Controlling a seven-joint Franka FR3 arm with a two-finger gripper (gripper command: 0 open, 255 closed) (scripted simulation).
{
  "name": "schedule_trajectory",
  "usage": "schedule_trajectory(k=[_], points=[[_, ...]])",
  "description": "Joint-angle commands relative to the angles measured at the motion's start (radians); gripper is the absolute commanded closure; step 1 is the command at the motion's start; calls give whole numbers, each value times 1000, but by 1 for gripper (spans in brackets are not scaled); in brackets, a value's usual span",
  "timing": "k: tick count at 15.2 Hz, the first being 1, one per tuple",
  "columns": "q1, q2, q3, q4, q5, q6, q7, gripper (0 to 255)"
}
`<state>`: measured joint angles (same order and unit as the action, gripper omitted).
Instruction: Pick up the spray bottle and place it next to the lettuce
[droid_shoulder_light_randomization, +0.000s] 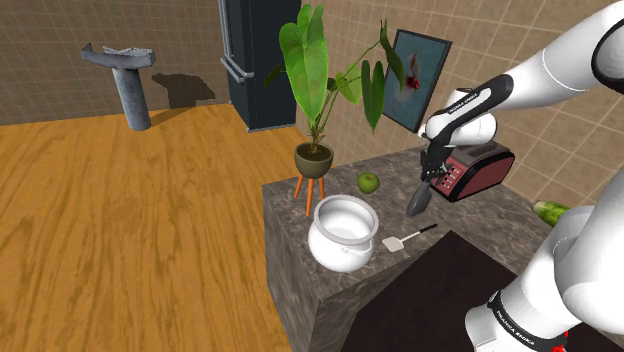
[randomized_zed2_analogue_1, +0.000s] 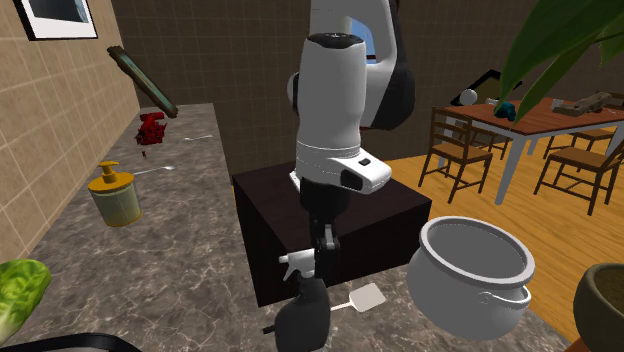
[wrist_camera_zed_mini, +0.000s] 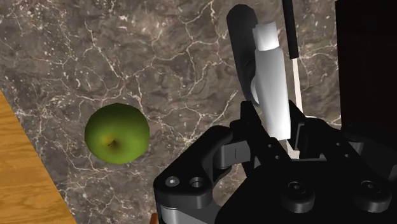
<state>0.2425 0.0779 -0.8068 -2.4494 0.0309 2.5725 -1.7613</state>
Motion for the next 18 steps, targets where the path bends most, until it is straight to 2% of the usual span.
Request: schedule_trajectory(k=[1, 9, 18], points=[[5, -29, -9, 8, -39, -28, 25, 255], [4, -149, -10, 39, -171, -147, 118, 255], [-11, -256, 21, 93, -253, -285, 176, 255]])
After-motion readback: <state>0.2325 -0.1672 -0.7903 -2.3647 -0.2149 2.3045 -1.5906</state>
